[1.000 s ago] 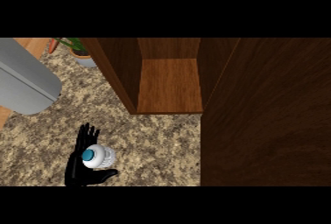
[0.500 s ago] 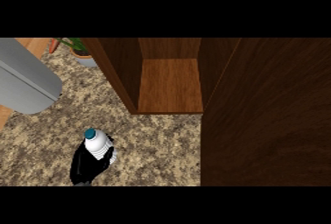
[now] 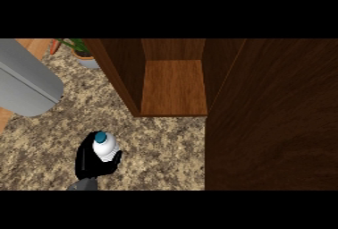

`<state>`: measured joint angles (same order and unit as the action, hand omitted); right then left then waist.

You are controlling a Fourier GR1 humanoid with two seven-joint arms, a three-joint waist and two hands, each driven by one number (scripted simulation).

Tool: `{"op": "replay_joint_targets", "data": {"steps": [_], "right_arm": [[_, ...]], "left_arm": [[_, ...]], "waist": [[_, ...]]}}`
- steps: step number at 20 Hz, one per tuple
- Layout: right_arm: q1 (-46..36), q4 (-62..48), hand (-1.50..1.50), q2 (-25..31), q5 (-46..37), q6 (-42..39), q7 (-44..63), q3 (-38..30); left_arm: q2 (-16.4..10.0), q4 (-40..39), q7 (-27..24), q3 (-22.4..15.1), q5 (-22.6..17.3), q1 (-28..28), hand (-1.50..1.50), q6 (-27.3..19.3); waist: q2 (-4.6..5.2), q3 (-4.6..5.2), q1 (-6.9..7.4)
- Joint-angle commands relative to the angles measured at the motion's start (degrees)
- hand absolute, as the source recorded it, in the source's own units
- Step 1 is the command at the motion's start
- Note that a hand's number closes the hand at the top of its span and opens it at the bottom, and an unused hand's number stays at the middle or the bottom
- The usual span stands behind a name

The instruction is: Pick up the bottled water, place it into the cabinet and close the cabinet

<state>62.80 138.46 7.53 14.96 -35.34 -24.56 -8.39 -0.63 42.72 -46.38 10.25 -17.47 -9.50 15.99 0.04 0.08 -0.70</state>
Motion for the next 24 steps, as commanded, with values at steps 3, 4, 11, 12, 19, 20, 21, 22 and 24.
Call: {"op": "replay_joint_targets", "data": {"steps": [3,4,11,12,19,20,21,22,24], "right_arm": [[1.31,8.07,-1.5,0.72,5.97,-0.25,3.73,-2.32],[4.96,9.9,-1.5,0.21,6.06,-1.78,1.66,-3.21],[-0.81,6.23,-1.5,-1.48,3.09,0.36,1.5,-1.0],[-0.68,7.34,-1.5,-0.69,5.38,1.0,4.55,-1.25],[-2.25,6.43,-1.5,0.54,5.48,1.57,4.37,-2.43],[-2.65,3.63,-1.5,0.52,3.98,0.08,2.18,-3.12],[-1.35,4.0,-1.5,1.34,6.94,-0.87,0.91,-5.26],[-0.39,7.04,-1.5,0.15,6.06,0.26,3.07,-2.57],[-5.05,4.93,-1.5,-0.82,3.55,3.16,6.07,-0.03]], "left_arm": [[0.61,1.24,-2.31,-1.67,-2.34,-1.83,1.5,-4.44],[0.62,1.23,-2.6,-0.03,-0.71,-1.52,1.5,-2.05],[0.63,18.2,5.25,-9.62,-4.04,3.31,1.5,-7.42],[0.63,18.39,6.18,-8.98,-3.4,1.97,1.5,-8.18],[0.63,34.13,15.43,-22.88,-6.49,2.5,1.5,-18.88],[0.63,35.31,15.58,-24.66,-6.52,1.44,1.5,-20.88],[0.63,38.94,17.6,-26.6,-6.45,2.7,1.5,-23.34],[0.63,41.37,17.98,-29.21,-6.0,2.96,1.5,-25.99],[0.63,44.07,22.07,-33.27,-5.88,0.59,1.5,-30.93]], "waist": [[-0.08,-0.04,0.24],[-0.16,-0.02,-0.16],[-0.38,-0.12,0.9],[-0.17,-0.09,0.79],[-0.24,-0.09,0.75],[-0.29,-0.09,0.35],[-0.42,-0.11,0.37],[-0.37,-0.08,0.49],[-0.09,-0.08,0.85]]}}
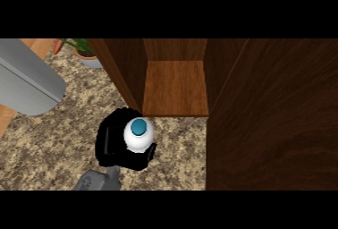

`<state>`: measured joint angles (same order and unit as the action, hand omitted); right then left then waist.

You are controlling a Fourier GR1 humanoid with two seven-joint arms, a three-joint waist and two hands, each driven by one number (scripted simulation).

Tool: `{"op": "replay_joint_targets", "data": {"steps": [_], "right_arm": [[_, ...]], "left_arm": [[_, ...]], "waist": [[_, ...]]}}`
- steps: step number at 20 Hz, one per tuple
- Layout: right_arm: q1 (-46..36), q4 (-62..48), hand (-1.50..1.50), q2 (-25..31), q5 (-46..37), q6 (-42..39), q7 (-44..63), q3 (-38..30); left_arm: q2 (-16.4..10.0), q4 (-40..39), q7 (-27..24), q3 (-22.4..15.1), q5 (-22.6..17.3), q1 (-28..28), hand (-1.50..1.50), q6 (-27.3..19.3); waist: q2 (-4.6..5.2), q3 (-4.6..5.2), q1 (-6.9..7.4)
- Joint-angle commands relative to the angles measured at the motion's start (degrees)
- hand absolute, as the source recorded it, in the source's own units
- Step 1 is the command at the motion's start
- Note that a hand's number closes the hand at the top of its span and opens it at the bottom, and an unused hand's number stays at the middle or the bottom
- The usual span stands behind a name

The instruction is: Pick up the bottled water, place it into the cabinet and close the cabinet

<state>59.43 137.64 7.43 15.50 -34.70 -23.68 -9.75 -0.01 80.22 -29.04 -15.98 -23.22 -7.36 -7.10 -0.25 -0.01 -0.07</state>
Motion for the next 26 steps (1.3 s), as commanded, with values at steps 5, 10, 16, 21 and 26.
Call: {"op": "replay_joint_targets", "data": {"steps": [5,10,16,21,26], "right_arm": [[-0.99,5.03,-1.5,0.49,4.65,0.39,3.71,-1.29],[-0.77,7.29,-1.5,1.01,7.17,0.21,4.53,-1.37],[-2.38,4.41,-1.5,0.72,5.89,-1.04,4.23,-2.17],[-4.35,5.56,-1.5,-0.38,4.71,0.72,6.89,-1.37],[-7.17,5.24,-1.5,1.48,8.04,1.88,8.73,-4.0]], "left_arm": [[0.01,14.27,14.43,-12.52,2.64,-6.72,1.5,-18.69],[0.01,10.91,18.4,-17.51,2.92,-17.54,1.5,-31.55],[0.01,4.19,17.92,-17.93,-0.05,-28.01,1.5,-41.77],[0.01,-5.02,15.92,-15.1,-1.96,-34.21,1.5,-42.45],[0.01,-12.32,16.77,-12.35,-2.98,-38.28,1.5,-39.02]], "waist": [[0.04,-0.02,-0.4],[0.18,0.01,-1.19],[0.25,0.01,-1.86],[0.41,0.04,-1.8],[0.64,0.05,-1.54]]}}
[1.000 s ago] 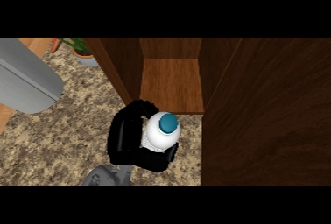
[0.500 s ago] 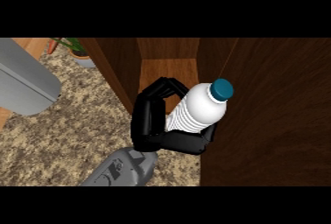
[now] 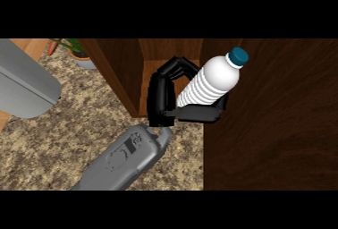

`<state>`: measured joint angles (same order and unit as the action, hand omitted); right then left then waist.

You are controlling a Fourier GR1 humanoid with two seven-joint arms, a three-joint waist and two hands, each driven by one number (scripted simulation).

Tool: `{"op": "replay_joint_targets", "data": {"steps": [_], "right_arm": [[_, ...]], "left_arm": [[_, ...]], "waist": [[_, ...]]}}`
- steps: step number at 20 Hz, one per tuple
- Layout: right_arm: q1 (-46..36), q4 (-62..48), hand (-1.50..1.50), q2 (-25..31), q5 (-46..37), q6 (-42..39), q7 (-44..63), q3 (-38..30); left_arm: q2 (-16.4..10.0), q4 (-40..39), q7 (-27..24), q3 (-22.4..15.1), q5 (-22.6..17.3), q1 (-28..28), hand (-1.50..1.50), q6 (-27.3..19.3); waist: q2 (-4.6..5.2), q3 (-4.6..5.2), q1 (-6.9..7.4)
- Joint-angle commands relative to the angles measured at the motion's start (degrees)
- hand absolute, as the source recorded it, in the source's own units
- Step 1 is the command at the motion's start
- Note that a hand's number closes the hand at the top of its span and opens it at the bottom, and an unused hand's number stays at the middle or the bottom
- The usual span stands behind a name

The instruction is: Pick up the bottled water, place it into the cabinet and close the cabinet

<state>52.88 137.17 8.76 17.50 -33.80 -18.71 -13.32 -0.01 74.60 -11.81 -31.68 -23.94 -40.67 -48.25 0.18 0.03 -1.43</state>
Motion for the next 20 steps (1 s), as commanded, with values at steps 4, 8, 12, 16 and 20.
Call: {"op": "replay_joint_targets", "data": {"steps": [4,8,12,16,20], "right_arm": [[1.28,5.78,-1.5,1.88,9.34,-1.42,3.43,-4.04],[1.39,6.34,-1.5,0.07,7.12,-0.67,4.22,-1.79],[1.01,1.61,-1.5,2.51,11.35,-3.55,1.95,-6.69],[-2.8,3.07,-1.5,0.27,8.59,-0.19,6.04,-1.48],[1.69,2.84,-1.5,0.72,9.3,-5.18,1.21,-4.12]], "left_arm": [[0.01,-9.84,-1.4,0.87,-2.01,-6.16,1.5,-1.16],[-0.41,-17.46,-3.14,4.91,-0.95,-7.45,1.5,3.47],[-0.61,-20.11,-5.52,6.08,-2.54,-6.17,1.5,4.95],[0.0,-24.17,-10.47,5.84,-8.86,-7.99,1.5,3.69],[0.01,-34.32,-16.17,12.45,-9.71,-11.89,1.5,8.44]], "waist": [[0.04,0.0,-0.15],[0.13,0.01,0.12],[-0.05,-0.01,0.14],[0.33,0.03,-0.35],[0.45,0.03,-1.81]]}}
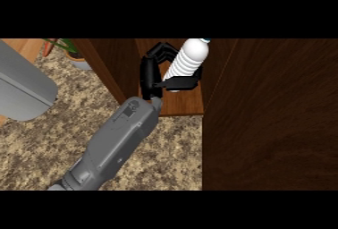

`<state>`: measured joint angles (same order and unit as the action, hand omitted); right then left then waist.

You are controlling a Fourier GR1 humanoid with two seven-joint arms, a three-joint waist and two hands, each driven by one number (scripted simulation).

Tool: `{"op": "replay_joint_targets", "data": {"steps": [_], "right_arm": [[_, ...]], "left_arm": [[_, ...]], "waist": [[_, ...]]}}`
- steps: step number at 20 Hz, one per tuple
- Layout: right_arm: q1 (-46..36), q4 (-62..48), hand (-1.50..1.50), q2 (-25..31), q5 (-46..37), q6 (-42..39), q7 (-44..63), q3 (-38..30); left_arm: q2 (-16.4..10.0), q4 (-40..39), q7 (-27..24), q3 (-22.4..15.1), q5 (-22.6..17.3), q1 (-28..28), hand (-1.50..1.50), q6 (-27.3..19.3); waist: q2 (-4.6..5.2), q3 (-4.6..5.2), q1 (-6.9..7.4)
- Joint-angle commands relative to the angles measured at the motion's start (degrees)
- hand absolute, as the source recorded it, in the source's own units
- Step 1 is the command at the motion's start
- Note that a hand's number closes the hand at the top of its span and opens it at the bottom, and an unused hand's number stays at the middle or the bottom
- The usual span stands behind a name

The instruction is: Pick up the bottled water, place it into the cabinet and close the cabinet

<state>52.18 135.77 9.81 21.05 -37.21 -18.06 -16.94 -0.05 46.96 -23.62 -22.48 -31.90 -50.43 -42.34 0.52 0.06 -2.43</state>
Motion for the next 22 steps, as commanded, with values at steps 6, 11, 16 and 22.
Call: {"op": "replay_joint_targets", "data": {"steps": [6,11,16,22], "right_arm": [[2.94,6.38,-1.5,0.89,8.73,-0.51,2.85,-1.08],[0.58,4.95,-1.5,-1.78,4.27,0.55,2.27,1.64],[-2.1,3.34,-1.5,-0.7,3.37,0.33,1.68,1.18],[-1.73,6.62,-1.5,-0.16,4.99,0.79,3.89,2.04]], "left_arm": [[-0.19,-16.39,-5.26,2.94,2.5,-8.83,1.5,1.81],[-0.26,-25.25,-3.63,3.11,4.3,-14.13,-1.5,4.14],[-0.5,-31.64,-5.97,4.92,5.04,-16.75,-1.5,3.85],[0.04,-31.98,-5.5,6.71,2.79,-18.15,-1.5,6.64]], "waist": [[0.17,0.0,-0.15],[0.25,-0.02,-0.41],[0.63,-0.01,-0.88],[0.54,0.03,-1.08]]}}
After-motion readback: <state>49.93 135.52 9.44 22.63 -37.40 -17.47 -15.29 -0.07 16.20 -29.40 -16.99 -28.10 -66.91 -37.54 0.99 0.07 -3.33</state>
